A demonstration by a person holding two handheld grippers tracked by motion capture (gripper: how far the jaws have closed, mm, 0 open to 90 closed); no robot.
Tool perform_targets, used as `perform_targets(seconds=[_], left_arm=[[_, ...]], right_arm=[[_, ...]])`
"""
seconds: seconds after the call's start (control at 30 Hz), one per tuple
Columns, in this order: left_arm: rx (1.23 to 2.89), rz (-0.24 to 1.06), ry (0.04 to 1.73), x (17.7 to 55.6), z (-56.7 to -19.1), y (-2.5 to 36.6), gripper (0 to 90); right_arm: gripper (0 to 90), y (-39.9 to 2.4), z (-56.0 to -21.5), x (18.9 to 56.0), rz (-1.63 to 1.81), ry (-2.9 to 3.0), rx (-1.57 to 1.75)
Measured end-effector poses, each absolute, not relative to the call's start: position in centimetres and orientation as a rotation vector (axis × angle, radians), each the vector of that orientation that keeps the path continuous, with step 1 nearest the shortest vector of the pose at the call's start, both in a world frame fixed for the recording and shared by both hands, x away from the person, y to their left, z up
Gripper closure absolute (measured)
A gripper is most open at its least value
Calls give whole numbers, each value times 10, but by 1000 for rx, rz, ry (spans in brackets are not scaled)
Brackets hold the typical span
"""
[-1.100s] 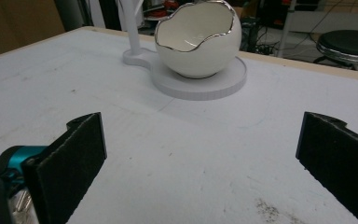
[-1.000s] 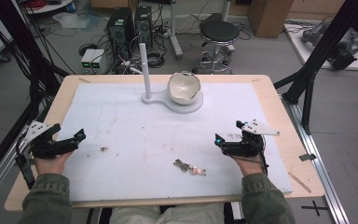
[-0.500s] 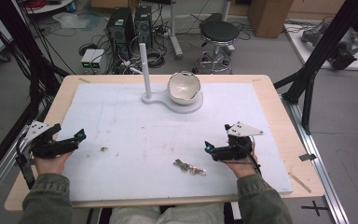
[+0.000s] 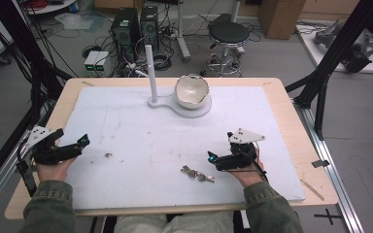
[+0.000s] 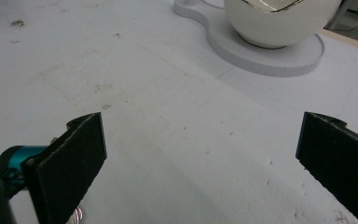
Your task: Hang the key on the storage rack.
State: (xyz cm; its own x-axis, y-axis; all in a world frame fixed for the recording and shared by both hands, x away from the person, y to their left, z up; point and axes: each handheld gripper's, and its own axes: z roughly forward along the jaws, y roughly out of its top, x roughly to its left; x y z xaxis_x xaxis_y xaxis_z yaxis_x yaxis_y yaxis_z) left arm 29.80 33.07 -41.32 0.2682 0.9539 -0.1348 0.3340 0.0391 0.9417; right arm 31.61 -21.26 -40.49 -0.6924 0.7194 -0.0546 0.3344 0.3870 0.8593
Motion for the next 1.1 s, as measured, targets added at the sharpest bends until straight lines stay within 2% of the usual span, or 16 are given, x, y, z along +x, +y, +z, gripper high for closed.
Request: perform_targets(seconds=[1.1], left_arm=[[1513, 743, 1247, 299, -414, 329, 17]], right_arm=[[6, -178, -415, 311, 1124, 2454, 816]])
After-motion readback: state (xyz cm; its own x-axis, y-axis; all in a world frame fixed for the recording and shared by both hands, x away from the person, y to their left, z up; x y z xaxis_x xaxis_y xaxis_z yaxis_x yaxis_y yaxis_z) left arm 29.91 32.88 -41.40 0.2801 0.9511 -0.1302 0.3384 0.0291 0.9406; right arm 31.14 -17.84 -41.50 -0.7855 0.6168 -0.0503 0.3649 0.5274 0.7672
